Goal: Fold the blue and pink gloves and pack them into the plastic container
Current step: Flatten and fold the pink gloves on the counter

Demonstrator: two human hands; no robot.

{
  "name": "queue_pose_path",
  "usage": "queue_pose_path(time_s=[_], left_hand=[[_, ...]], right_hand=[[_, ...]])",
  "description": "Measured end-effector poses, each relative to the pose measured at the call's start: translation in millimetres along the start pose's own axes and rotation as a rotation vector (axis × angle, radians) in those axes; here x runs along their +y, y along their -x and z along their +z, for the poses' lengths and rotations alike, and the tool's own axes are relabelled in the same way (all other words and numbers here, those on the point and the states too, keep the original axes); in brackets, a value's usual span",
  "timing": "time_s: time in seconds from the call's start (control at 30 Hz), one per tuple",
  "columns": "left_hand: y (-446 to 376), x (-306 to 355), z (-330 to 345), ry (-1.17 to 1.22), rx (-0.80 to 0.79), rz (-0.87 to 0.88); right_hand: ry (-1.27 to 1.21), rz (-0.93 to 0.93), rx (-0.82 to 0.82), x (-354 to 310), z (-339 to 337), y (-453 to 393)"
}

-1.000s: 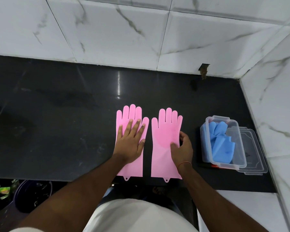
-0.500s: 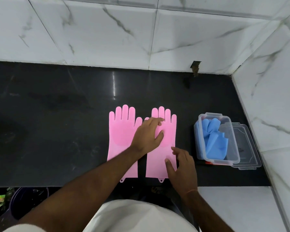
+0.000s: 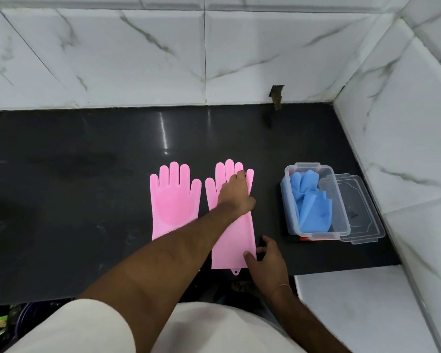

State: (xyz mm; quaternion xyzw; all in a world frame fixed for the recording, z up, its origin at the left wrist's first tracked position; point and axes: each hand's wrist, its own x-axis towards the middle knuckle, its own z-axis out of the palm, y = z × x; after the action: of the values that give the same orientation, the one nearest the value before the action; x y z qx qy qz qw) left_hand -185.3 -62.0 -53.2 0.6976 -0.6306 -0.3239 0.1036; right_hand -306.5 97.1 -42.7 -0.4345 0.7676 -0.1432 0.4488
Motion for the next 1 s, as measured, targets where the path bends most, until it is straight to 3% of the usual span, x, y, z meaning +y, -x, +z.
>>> queue_pose_path(time_s=[0.07,0.2,0.37,0.47,0.57,0.67,0.77,1.0], left_hand=[[-1,-3,-4,0.089,0.005,-0.029],[0,-16,-21,0.400,0.015,-0.163],[5,-61,-70,0.633,0.127,-0.110],[16,-104,-104,0.728,0.171,-0.117],[29,-152,-126,0.691,0.253,-0.227],[41,-193,-130,0.556,0.196,-0.338],[49,-214,-127,0.349,0.143,-0.340],[50,-215,-127,0.417,0.141,-0.327]], right_hand=[[0.011,-0.026,-0.016,-1,4,2],[-0.020,-0.247,-0.005,-8,16,15],[0.158,-0.757,0.082,-33,44,34],[0.264,-0.954,0.065,-52,61,39],[0.402,-1.089,-0.027,-63,75,43],[0.526,-1.190,-0.052,-72,88,50],[0.559,-1.252,-0.048,-80,97,53],[0.633,-1.294,-0.102,-82,107,53]])
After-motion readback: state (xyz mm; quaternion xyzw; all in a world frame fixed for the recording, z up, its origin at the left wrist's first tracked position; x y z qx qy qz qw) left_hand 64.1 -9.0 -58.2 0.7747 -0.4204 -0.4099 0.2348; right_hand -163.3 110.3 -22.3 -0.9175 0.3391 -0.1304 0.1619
